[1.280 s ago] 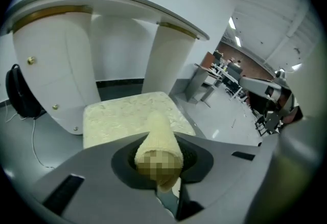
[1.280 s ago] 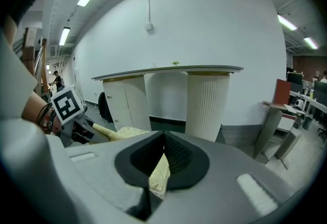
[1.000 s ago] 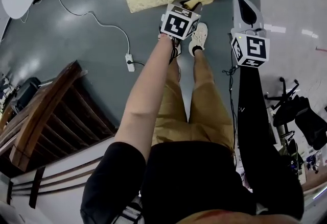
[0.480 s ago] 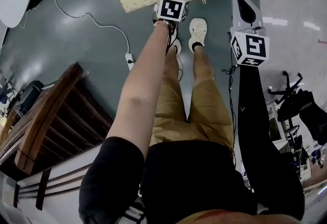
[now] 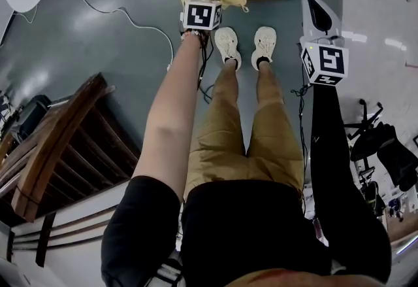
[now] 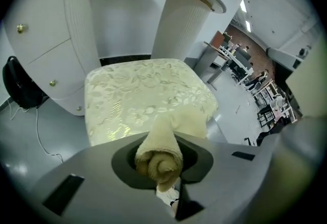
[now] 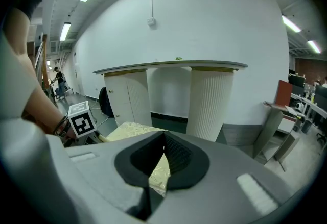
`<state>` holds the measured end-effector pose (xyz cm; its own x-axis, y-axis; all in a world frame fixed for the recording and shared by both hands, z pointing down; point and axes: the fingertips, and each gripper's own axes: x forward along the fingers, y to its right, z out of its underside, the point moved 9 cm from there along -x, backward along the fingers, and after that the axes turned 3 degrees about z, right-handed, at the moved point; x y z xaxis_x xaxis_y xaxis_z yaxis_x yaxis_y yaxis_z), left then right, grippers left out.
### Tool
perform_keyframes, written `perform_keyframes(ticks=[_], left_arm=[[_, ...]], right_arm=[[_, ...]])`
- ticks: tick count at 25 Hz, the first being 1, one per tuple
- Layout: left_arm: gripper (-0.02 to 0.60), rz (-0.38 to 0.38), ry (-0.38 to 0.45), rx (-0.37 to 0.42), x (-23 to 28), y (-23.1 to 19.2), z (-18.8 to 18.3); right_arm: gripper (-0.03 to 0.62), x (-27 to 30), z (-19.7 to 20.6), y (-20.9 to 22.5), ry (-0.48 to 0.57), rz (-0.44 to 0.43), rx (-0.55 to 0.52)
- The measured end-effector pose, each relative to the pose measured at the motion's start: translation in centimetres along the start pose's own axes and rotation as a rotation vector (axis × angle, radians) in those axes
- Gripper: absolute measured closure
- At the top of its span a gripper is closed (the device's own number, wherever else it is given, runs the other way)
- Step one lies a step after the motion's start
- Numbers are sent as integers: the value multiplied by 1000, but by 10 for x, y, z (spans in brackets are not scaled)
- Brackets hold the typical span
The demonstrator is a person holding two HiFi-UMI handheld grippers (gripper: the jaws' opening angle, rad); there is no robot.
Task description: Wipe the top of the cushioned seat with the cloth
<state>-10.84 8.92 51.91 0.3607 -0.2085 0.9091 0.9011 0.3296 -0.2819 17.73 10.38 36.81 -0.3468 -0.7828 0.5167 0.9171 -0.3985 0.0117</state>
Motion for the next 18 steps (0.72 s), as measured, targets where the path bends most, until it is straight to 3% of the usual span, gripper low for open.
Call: perform_keyframes(ticks=[11, 18], left_arm=[[522, -135, -41, -112, -54, -124, 53], [522, -231, -25, -172, -81, -164, 74]], right_arm=[[592, 45, -36, -57, 20, -22, -59], [592, 53, -44, -66, 39, -10, -38]])
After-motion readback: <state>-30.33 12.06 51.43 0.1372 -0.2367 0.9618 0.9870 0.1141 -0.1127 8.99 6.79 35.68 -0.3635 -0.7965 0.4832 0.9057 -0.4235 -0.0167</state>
